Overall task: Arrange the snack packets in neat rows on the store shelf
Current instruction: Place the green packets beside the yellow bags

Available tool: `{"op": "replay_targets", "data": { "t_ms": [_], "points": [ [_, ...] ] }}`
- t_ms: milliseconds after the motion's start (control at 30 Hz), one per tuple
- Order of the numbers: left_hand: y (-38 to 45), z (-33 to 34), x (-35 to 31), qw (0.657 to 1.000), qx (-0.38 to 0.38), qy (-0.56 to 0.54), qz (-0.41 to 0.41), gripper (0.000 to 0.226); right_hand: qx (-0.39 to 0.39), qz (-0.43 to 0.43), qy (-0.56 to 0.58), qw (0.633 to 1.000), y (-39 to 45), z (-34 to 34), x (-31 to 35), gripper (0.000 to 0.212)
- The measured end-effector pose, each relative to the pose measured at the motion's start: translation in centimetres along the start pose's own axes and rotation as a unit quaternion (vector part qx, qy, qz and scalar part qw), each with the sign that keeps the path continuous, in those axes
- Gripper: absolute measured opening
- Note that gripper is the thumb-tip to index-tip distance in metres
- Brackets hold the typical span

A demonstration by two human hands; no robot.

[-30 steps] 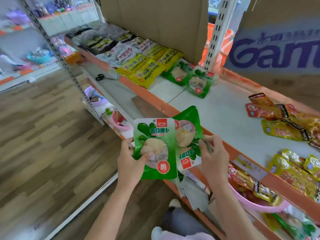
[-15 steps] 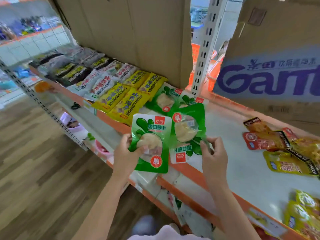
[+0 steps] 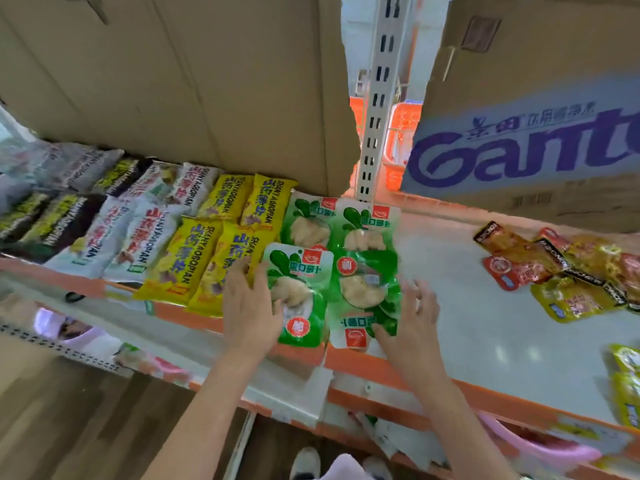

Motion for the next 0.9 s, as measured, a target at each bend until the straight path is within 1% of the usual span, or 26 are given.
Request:
{"op": "replay_targets", "data": {
  "t_ms": [33,67,100,167,233,300,400,567,633,700,733,767,833,900],
  "points": [
    [0.0,0.4,0.2,0.999,0.0,0.019,0.046,0.052,0.0,-0.016,-0.016,1.0,0.0,0.3,0.4,0.071],
    [0.0,0.6,0.0,0.996,0.018,0.022,0.089,0.045,0.002,-0.035,-0.034,0.999,-0.1,0.6,0.9,0.065],
    [-0.2,1.0,0.0,0.991,0.057,0.017,0.122,0.04,0.011,-0.048,-0.053,0.997,-0.1,1.0,1.4,0.056],
    [-0.5,1.6,0.1,0.977,0.131,0.028,0.165,0.045,0.022,-0.045,-0.084,0.995,-0.3,1.8,1.6,0.045],
    [-0.1,2.0,0.7,0.97,0.157,0.054,0.178,0.051,0.018,-0.037,-0.092,0.995,-0.2,2.0,1.8,0.042],
    [0.6,2.1,1.0,0.966,0.173,0.06,0.183,0.051,-0.003,-0.04,-0.078,0.996,0.0,2.1,2.0,0.04],
    [1.6,2.0,1.1,0.961,0.189,0.044,0.199,0.05,-0.052,-0.073,-0.089,0.992,-0.3,2.2,3.0,0.037],
    [2.0,1.9,1.5,0.959,0.186,0.017,0.212,0.052,-0.091,-0.052,-0.106,0.989,-1.8,2.8,4.4,0.032],
    [2.0,1.8,1.2,0.961,0.186,0.017,0.206,0.055,-0.095,-0.052,-0.109,0.988,-1.9,3.0,4.2,0.032],
    [2.0,1.5,0.7,0.96,0.187,0.025,0.205,0.058,-0.094,-0.052,-0.119,0.987,-1.7,2.8,3.8,0.028],
    [1.9,1.4,0.4,0.961,0.19,0.027,0.201,0.057,-0.098,-0.053,-0.124,0.986,-1.6,2.7,3.7,0.026],
    [1.8,1.2,0.2,0.963,0.186,0.02,0.196,0.054,-0.099,-0.052,-0.123,0.986,-1.6,2.5,3.6,0.029],
    [1.4,1.1,-0.6,0.967,0.154,-0.018,0.203,0.043,-0.11,-0.05,-0.117,0.986,-2.1,1.7,3.3,0.039],
    [0.6,1.1,-1.7,0.968,0.118,-0.053,0.217,0.034,-0.12,-0.048,-0.121,0.984,-2.8,0.8,2.6,0.04]
  ]
}}
Point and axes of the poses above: each hand's wrist, its own y-axis towards the middle knuckle, its own z-axis out of the palm, x = y × z, the point moved 2 cm from there along y, towards the middle knuckle, and after that the axes turned 7 degrees about -y, right-handed, at the moved point
